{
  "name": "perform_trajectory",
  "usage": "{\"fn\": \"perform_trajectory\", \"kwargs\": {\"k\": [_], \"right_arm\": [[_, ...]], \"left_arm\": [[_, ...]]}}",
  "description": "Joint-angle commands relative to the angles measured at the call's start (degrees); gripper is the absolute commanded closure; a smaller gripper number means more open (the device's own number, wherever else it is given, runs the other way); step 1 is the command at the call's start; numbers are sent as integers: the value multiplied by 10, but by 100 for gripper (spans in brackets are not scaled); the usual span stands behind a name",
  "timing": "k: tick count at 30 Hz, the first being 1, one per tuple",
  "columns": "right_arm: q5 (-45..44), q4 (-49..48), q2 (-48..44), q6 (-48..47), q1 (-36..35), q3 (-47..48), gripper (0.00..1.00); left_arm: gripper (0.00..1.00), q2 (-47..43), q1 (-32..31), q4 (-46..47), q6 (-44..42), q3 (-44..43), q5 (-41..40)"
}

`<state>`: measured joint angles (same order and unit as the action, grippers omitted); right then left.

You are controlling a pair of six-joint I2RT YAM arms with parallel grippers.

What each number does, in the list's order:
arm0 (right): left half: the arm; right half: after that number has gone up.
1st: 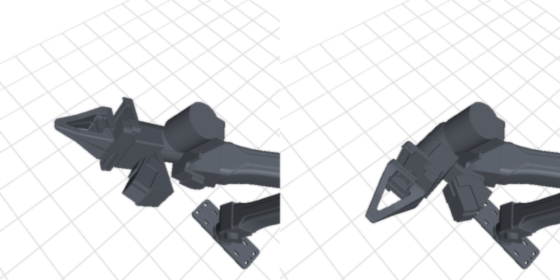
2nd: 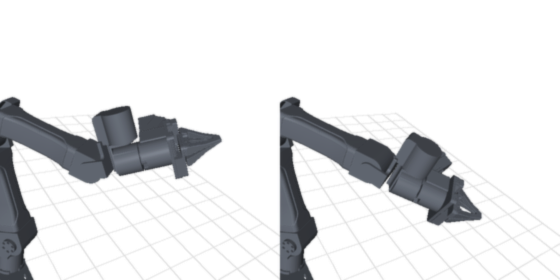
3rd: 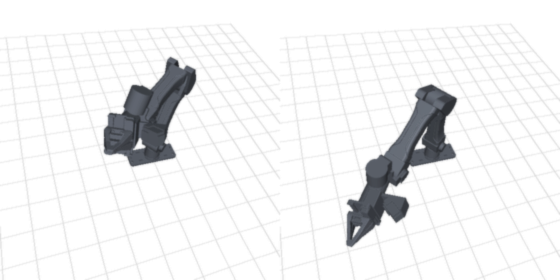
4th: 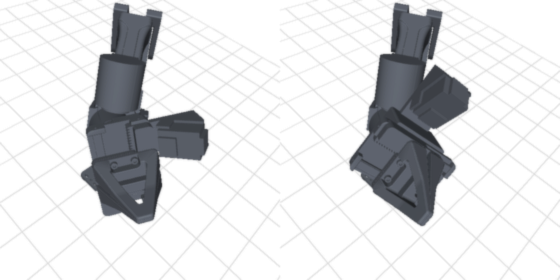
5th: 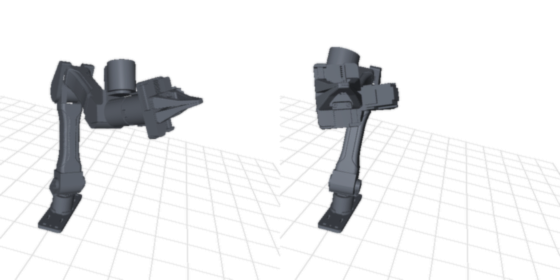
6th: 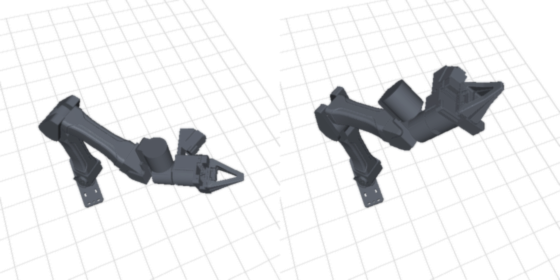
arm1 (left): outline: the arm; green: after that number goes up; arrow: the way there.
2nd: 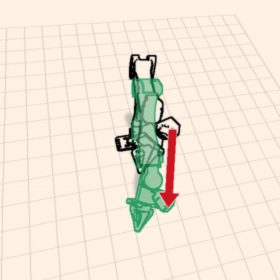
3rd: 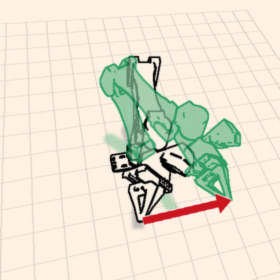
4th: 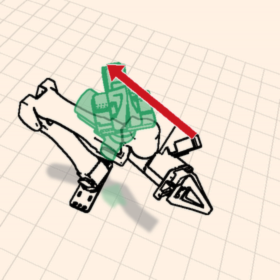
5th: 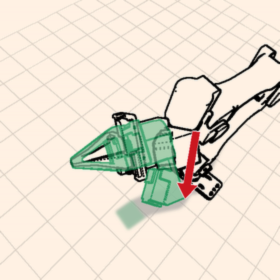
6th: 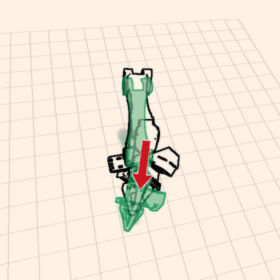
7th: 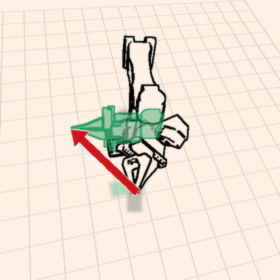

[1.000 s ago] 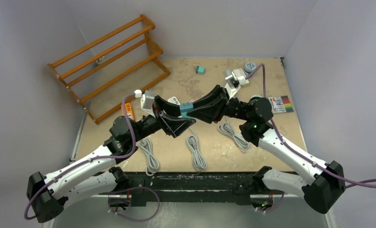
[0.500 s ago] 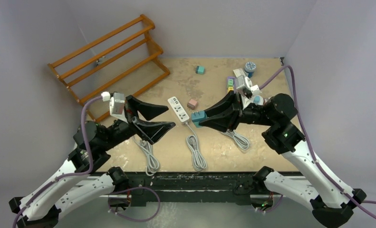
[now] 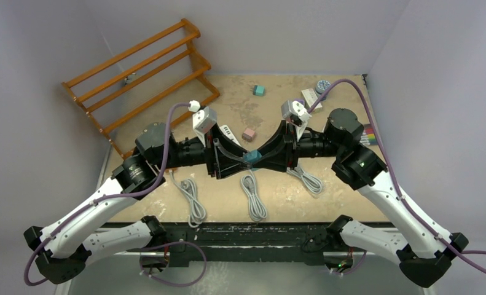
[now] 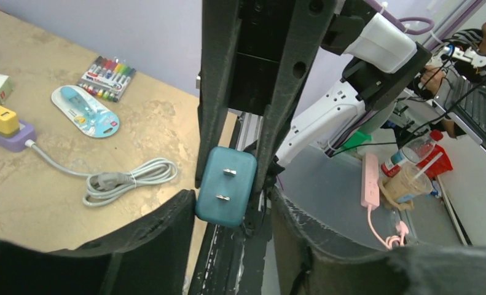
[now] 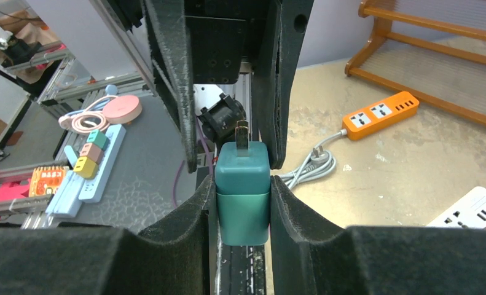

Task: Insert the plug

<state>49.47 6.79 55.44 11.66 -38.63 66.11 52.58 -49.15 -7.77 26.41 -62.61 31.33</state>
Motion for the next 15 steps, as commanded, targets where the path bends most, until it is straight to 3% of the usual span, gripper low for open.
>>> {"fn": "perform_trajectory", "kwargs": {"k": [1, 4, 11, 15], "right_arm": [[13, -24, -9, -17, -3, 22, 100], [12, -29, -7, -17, -2, 22, 100], [14, -32, -9, -18, -3, 22, 100], [13, -36, -7, -18, -3, 19, 100]], "left_arm": [[58, -12, 1, 37, 14, -27, 8], [66, -14, 1, 63, 29, -18, -2], [76, -30, 1, 112, 61, 4, -32], [71, -30, 1, 131, 77, 5, -32]]}}
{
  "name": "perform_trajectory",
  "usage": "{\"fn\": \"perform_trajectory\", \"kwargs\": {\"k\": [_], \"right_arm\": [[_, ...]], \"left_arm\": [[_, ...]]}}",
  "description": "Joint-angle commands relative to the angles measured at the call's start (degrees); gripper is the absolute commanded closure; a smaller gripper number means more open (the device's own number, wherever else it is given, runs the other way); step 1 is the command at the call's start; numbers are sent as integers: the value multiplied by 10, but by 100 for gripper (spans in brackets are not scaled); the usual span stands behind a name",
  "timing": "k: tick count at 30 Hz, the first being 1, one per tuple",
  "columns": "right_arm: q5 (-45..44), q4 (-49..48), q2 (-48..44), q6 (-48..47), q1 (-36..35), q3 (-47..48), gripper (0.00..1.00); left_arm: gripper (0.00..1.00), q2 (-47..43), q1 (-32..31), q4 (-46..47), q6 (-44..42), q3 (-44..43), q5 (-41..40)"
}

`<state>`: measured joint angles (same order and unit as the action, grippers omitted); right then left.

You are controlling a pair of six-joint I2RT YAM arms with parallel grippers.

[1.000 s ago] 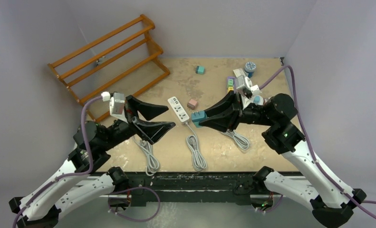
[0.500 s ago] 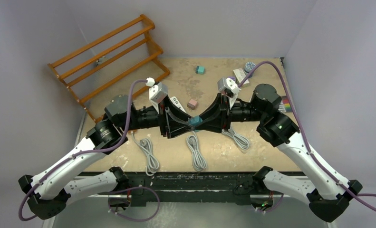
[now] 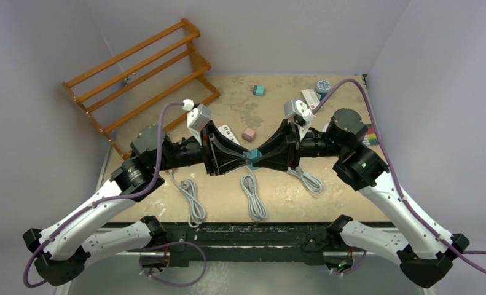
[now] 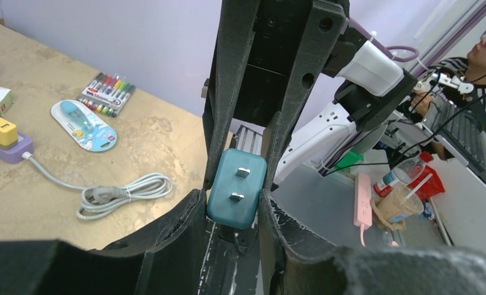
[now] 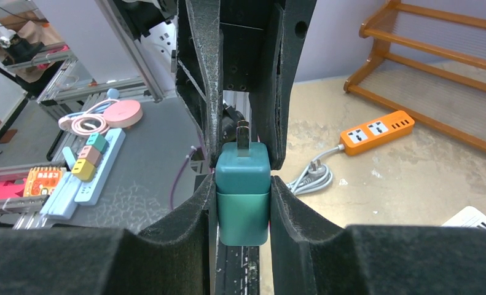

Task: Insert the plug

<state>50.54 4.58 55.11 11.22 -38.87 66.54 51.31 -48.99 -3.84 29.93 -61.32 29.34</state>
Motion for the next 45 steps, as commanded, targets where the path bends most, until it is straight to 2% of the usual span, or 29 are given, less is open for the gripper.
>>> {"fn": "perform_trajectory", "kwargs": {"k": [1, 5, 10, 16, 22, 31, 45], "right_arm": [[1, -14, -4, -13, 0, 15, 100], [-1, -18, -2, -13, -1, 16, 100], [-1, -18, -1, -12, 0, 18, 100], [-4, -19, -2, -13, 0, 18, 100], [-8, -22, -2, -12, 0, 17, 100], [-6, -20, -4, -13, 0, 14, 100], [-1, -22, -7, -12, 0, 13, 100]], "left_arm": [[69, -18, 0, 94, 44, -8, -12], [58, -22, 0, 106, 53, -10, -20], [55, -27, -1, 109, 55, -9, -32], [61, -20, -1, 105, 52, -8, -26], [61, -6, -1, 92, 45, -7, -28], [76, -3, -1, 94, 45, 0, -28], [75, 9, -1, 95, 50, 11, -19]]}}
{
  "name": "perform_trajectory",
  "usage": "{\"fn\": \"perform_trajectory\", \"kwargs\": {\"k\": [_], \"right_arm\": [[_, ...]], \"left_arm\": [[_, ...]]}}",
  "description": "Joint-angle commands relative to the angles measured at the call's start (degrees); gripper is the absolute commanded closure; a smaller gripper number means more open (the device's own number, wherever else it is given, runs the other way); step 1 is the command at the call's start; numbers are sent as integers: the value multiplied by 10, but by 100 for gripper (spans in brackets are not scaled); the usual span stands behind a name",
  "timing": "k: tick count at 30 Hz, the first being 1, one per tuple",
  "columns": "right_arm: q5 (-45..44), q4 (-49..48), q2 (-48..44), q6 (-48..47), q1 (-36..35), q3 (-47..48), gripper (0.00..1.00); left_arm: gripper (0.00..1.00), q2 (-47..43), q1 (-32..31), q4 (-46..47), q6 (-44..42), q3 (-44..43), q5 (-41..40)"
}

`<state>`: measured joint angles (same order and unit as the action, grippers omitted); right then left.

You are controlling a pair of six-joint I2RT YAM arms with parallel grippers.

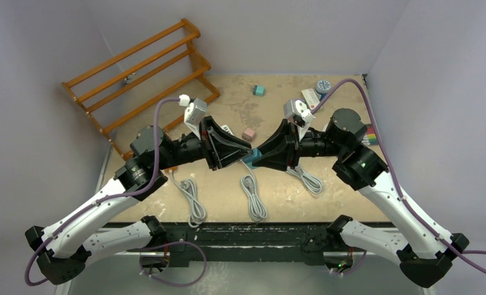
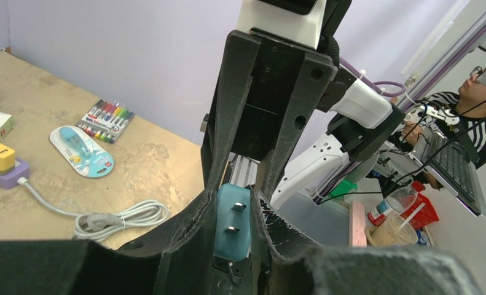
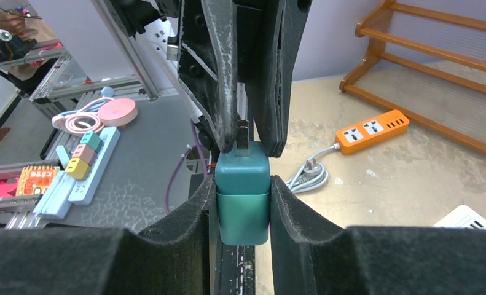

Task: Insert the plug

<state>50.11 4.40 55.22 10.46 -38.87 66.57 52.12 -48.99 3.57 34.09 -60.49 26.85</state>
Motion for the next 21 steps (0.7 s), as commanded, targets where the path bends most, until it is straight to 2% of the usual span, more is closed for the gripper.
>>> {"fn": "perform_trajectory", "kwargs": {"k": [1, 7, 9, 17, 21], "right_arm": [[4, -19, -9, -3, 0, 12, 100], [5, -24, -9, -2, 0, 12, 100], [5, -29, -10, 1, 0, 9, 100], [-5, -68, -14, 27, 0, -8, 100], [-17, -88, -19, 46, 0, -19, 65]], "left_arm": [[77, 1, -1, 20, 8, 3, 5], [92, -1, -1, 22, 8, 10, 2], [100, -3, 0, 32, 14, 13, -1], [100, -11, -1, 120, 65, 50, -37], [100, -19, -1, 164, 84, 77, -72]]}}
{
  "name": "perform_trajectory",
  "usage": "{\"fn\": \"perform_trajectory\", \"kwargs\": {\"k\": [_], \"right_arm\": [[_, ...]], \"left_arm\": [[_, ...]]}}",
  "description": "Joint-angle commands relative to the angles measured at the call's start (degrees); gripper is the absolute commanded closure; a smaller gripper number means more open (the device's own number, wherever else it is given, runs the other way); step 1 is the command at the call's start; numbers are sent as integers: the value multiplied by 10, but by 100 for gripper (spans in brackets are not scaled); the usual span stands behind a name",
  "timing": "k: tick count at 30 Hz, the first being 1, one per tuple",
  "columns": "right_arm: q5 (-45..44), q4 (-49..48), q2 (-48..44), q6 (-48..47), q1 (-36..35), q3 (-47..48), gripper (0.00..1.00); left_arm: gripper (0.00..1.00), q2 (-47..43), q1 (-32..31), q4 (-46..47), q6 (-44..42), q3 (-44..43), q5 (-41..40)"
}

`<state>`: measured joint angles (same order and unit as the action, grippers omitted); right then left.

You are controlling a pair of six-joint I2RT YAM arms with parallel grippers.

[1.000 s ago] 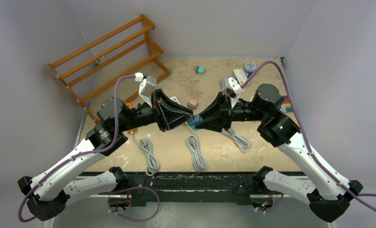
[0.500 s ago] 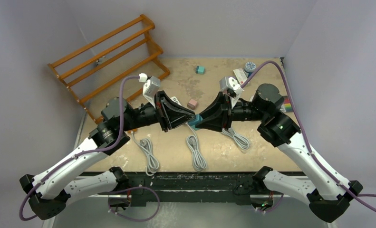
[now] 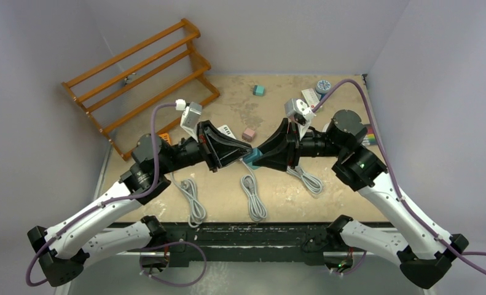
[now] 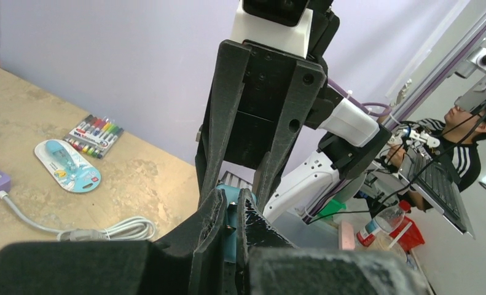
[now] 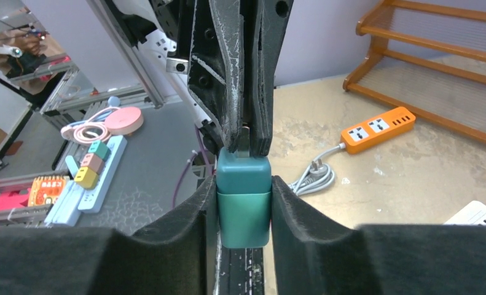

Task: Insert the plug

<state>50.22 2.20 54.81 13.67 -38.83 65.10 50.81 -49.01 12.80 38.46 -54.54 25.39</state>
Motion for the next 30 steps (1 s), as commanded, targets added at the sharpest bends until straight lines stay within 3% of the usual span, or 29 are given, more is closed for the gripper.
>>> {"fn": "perform_trajectory", "kwargs": {"k": [1, 3, 9, 13, 22, 30], "right_arm": [[-21, -67, -15, 17, 0, -7, 59], [-26, -71, -14, 21, 0, -11, 51], [-41, -77, -17, 27, 0, -22, 42], [-106, -101, -38, 46, 0, -46, 31], [-245, -349, -88, 257, 0, -140, 24], [-205, -564, -6, 414, 0, -142, 20]], "left_arm": [[100, -7, -1, 73, 40, 19, -64], [100, -8, -1, 74, 37, 26, -79], [100, -21, 0, 89, 39, 47, -136], [100, -48, 0, 111, 43, 73, -218], [100, -75, -1, 245, 69, 114, -287], [100, -48, -1, 357, 105, 134, -314]]}}
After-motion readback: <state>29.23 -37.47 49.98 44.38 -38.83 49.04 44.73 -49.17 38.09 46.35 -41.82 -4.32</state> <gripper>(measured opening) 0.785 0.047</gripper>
